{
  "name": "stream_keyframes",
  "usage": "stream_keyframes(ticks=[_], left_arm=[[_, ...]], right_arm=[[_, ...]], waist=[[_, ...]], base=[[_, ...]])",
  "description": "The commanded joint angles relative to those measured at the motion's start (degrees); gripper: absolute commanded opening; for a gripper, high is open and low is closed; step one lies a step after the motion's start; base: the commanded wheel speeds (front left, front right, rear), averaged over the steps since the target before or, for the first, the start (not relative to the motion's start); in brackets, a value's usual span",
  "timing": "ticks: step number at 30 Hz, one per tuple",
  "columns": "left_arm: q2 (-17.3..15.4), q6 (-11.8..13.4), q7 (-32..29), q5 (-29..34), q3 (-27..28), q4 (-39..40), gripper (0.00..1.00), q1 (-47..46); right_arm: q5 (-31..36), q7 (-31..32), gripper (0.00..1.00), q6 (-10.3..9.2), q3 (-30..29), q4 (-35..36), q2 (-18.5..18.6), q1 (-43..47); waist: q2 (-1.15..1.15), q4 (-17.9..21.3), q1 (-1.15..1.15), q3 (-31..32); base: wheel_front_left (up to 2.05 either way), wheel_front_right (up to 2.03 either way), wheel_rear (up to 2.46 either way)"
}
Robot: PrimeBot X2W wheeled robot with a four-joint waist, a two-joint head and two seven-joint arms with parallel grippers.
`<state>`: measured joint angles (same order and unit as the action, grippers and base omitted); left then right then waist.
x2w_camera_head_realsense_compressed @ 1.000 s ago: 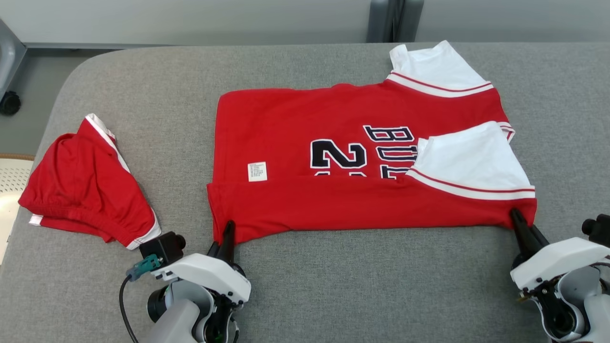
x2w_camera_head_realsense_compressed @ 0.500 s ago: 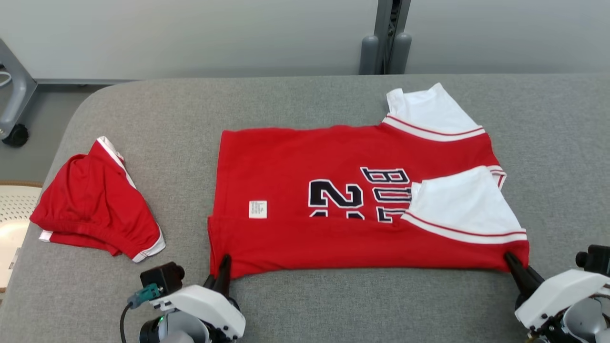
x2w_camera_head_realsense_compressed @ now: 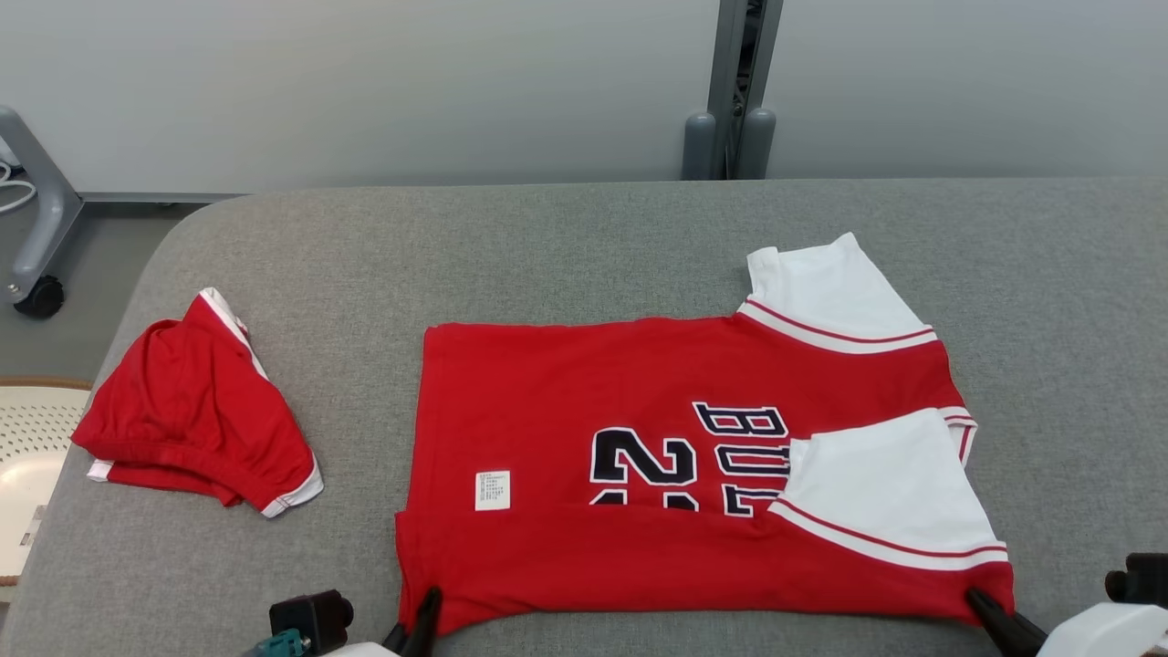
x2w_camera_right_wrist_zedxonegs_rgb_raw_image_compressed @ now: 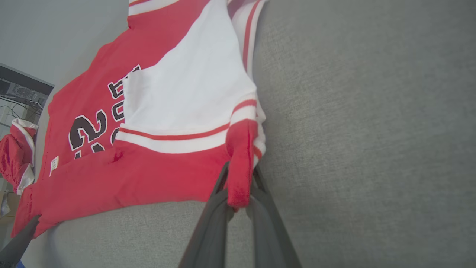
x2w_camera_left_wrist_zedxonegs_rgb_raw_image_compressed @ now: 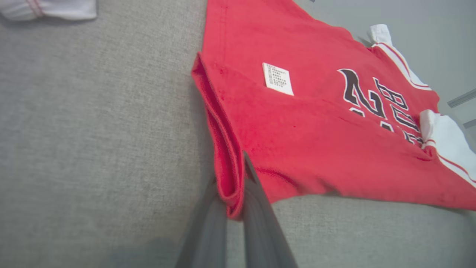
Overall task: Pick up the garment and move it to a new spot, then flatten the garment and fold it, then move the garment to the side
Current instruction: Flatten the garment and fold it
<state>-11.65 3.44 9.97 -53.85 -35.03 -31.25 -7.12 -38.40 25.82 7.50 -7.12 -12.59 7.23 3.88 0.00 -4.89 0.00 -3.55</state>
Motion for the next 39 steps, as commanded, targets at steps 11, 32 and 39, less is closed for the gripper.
stream_keyframes(ticks=[11, 32, 39], left_arm=[[-6.5, 5.3, -4.4, 0.5, -0.8, 14.6, 0.00, 8.6], [-11.3, 14.7, -0.8, 6.1, 2.3, 20.7, 1.00, 6.8], [-11.9, 16.9, 4.9, 15.4, 5.4, 22.8, 1.00, 0.4]], right_arm=[[-1.1, 8.7, 0.00, -0.01, -3.1, 8.5, -1.4, 7.9], [9.2, 3.3, 1.00, -0.01, -13.0, 12.2, -2.5, 2.2], [11.6, -11.7, 1.00, -0.01, -9.1, 15.2, 0.2, -3.8]], waist=[[0.00, -0.5, 0.00, 1.0], [0.00, -0.3, 0.00, 1.9], [0.00, -0.3, 0.00, 1.2]], base=[[0.00, 0.00, 0.00], [0.00, 0.00, 0.00], [0.00, 0.00, 0.00]])
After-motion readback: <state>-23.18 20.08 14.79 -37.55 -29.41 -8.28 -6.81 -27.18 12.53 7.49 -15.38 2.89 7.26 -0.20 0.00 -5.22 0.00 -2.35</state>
